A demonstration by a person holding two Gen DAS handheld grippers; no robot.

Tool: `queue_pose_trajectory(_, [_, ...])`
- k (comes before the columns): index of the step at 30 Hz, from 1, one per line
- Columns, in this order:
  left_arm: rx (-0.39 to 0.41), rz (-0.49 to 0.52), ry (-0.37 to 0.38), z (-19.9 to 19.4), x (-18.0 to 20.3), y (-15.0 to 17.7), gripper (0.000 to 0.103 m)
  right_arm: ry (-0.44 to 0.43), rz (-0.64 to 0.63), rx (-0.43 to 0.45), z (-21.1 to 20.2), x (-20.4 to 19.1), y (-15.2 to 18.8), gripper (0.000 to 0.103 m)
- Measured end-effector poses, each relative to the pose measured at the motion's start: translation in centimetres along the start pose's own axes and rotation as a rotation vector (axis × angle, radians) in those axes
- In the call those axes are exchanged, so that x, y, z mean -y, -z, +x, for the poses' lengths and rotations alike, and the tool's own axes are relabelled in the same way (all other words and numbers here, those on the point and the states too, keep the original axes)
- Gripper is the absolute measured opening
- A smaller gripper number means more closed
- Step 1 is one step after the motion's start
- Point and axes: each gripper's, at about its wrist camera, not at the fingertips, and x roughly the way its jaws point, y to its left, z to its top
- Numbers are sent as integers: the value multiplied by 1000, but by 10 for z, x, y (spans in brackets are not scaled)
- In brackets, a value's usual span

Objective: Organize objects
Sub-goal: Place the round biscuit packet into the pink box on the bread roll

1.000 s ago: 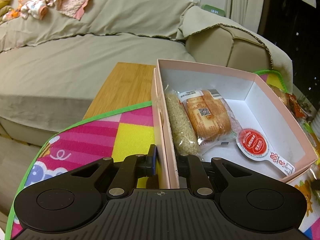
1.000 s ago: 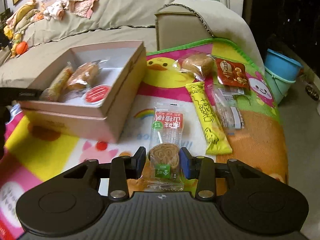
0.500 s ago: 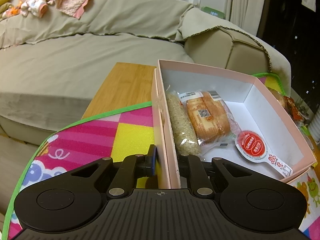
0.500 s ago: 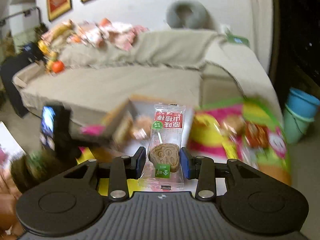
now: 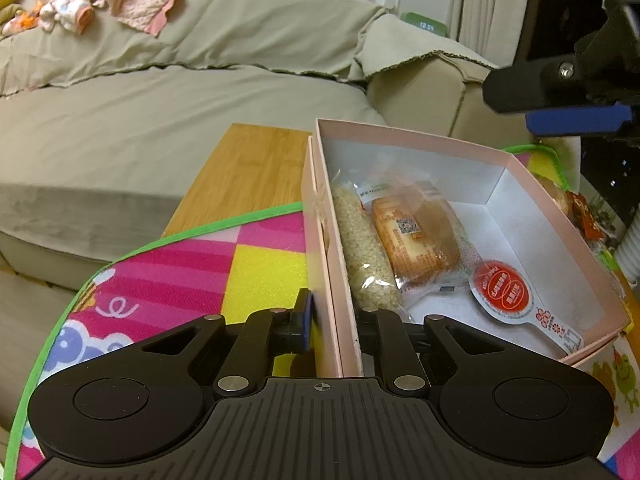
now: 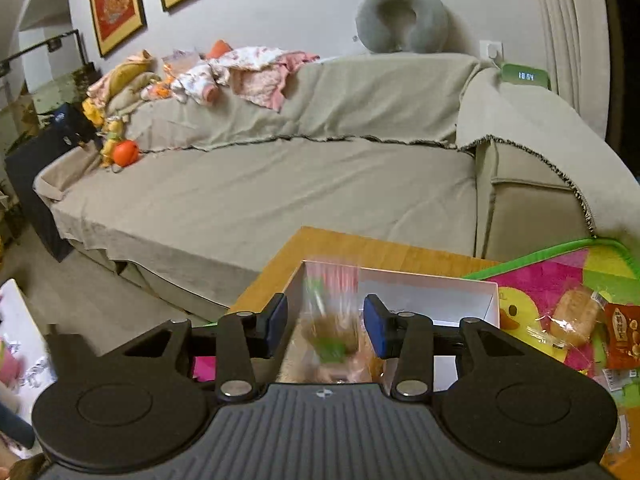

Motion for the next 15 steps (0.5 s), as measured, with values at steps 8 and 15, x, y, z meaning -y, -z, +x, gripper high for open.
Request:
queue_pose_trajectory(8, [-1,-1,-1,0,0,0,15,30,40,1,-21,31,18,49])
queue_pose_trajectory(15, [-1,5,-4,0,-1,1,15,143,69,4,-57,83,49,59])
